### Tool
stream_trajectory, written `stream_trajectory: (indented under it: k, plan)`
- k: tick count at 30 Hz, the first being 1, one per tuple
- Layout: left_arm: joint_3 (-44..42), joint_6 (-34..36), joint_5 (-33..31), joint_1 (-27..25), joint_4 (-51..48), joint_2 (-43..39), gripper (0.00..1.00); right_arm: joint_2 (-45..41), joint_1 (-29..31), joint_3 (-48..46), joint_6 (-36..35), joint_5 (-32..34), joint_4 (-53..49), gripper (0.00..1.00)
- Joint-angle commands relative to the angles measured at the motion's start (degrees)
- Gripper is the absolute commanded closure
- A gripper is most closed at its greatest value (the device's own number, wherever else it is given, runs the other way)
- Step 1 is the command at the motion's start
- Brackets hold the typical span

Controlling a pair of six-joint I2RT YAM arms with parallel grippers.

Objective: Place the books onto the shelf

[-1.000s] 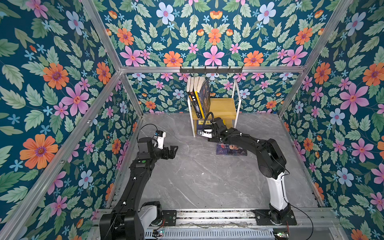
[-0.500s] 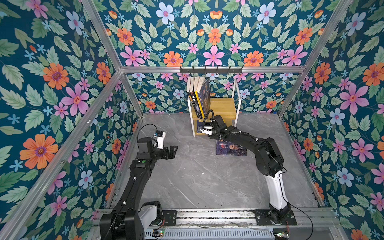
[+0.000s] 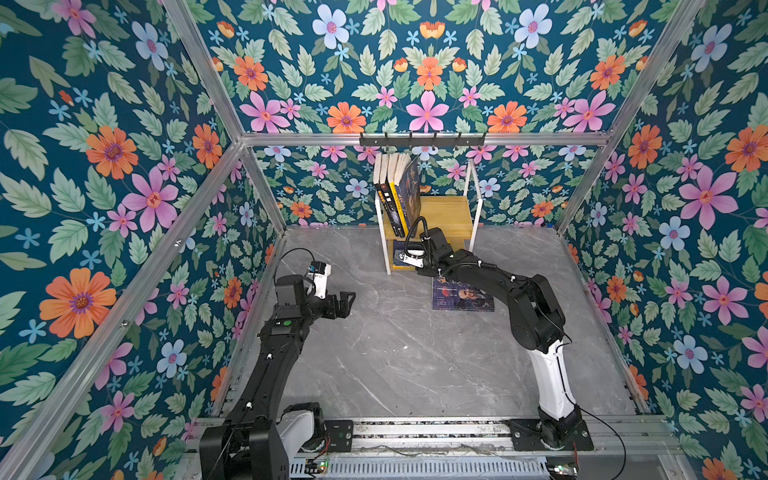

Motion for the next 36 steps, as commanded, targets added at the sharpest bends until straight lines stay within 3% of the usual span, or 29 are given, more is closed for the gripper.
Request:
stream_trajectory:
  k: [1, 18, 27, 36]
  plan:
    - [0.0, -0.1, 0.1, 0.1, 0.4, 0.1, 0.0, -0.7, 0.5, 0.2, 1.4, -2.1, -0.4, 0.52]
    - [0.2, -0.3, 0.3, 0.1, 0.6, 0.3, 0.0, 3.8, 1.6, 5.2, 5.2, 0.0, 1.6, 0.47]
    - [0.0, -0.3, 0.2, 0.2, 0.7, 0.5, 0.0, 4.1, 1.4, 5.4, 4.8, 0.5, 1.4, 0.59]
    - [-0.2, -0.3, 0.2, 0.4, 0.7, 0.4, 0.0, 3.6, 1.1, 5.2, 4.2, 0.6, 1.3, 0.63]
